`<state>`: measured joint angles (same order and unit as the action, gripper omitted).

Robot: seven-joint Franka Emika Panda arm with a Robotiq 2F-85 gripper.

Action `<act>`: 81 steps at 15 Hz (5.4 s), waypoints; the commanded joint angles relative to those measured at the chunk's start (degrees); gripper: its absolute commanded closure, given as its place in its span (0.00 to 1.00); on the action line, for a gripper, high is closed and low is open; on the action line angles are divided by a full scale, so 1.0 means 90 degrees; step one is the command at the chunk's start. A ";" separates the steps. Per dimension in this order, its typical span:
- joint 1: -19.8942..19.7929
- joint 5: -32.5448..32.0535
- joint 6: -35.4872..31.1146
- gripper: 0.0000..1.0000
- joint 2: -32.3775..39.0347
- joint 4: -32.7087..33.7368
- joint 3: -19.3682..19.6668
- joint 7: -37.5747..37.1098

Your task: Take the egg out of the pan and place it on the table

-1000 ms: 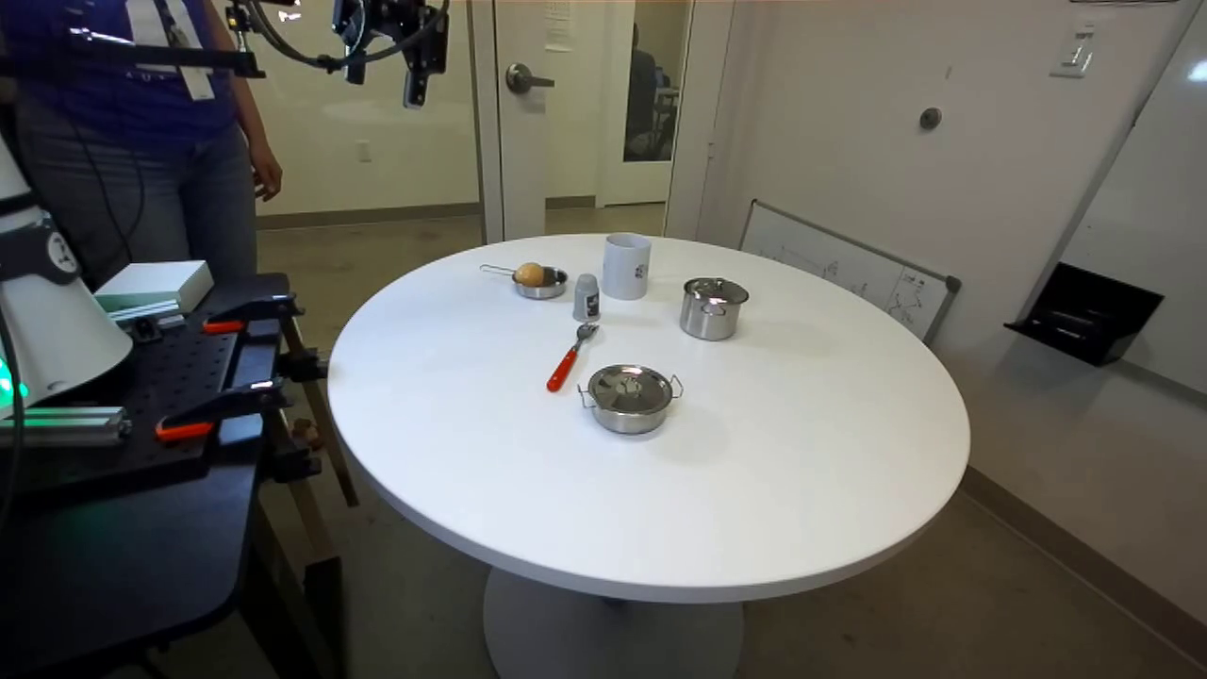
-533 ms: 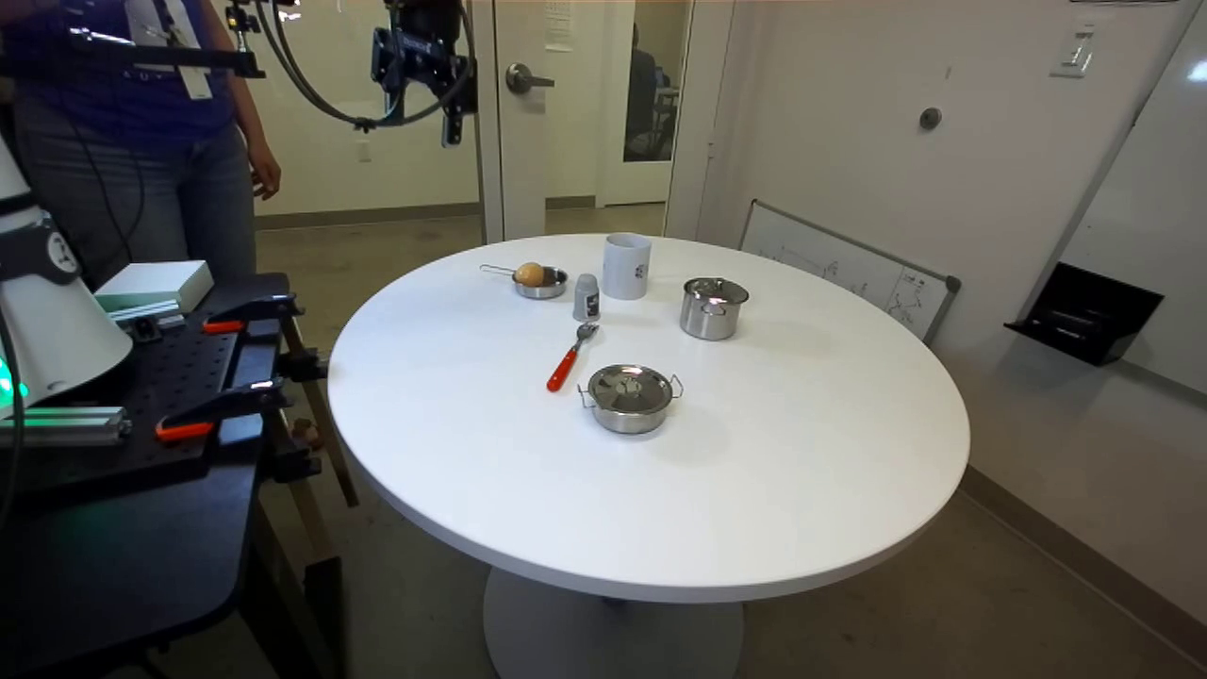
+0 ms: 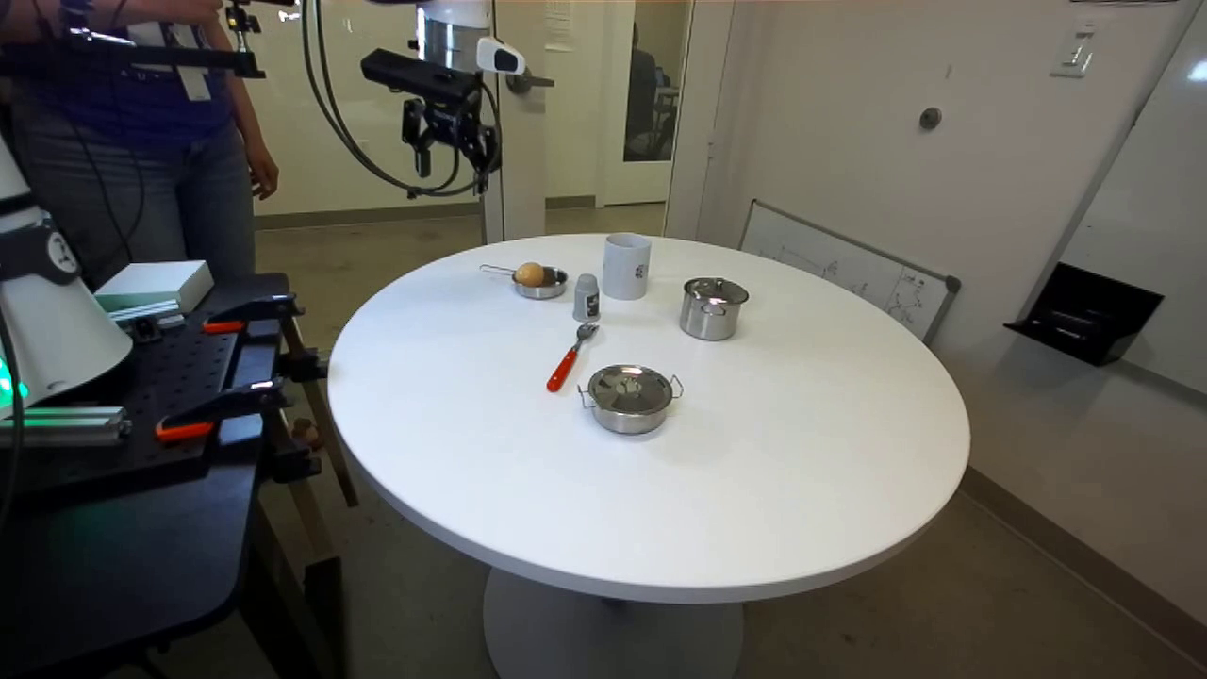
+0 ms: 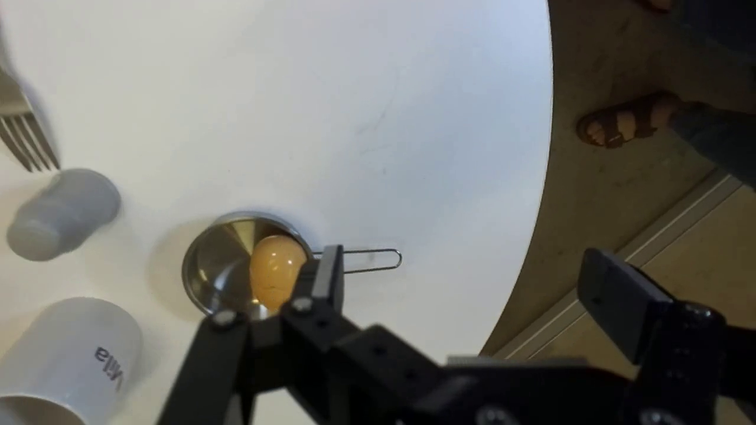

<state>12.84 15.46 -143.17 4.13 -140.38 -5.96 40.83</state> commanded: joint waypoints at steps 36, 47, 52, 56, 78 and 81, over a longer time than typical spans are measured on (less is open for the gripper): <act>-0.0889 -0.2386 -0.2741 0.00 0.3578 0.2325 -0.0804 -0.0190; -0.0730 -0.2990 -0.2616 0.01 0.3569 0.2314 -0.0598 -0.1148; -0.0685 -0.3114 -0.2585 0.14 0.3573 0.2256 -0.0552 -0.1439; -0.0666 -0.3223 -0.2500 0.10 0.3614 0.2261 -0.0510 -0.1563; -0.0565 -0.3426 -0.2394 0.23 0.3822 0.2360 -0.0330 -0.1746; -0.0545 -0.3434 -0.2357 0.27 0.3849 0.2383 -0.0323 -0.1749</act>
<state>7.14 -13.63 -165.61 38.04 -120.06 -9.44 27.17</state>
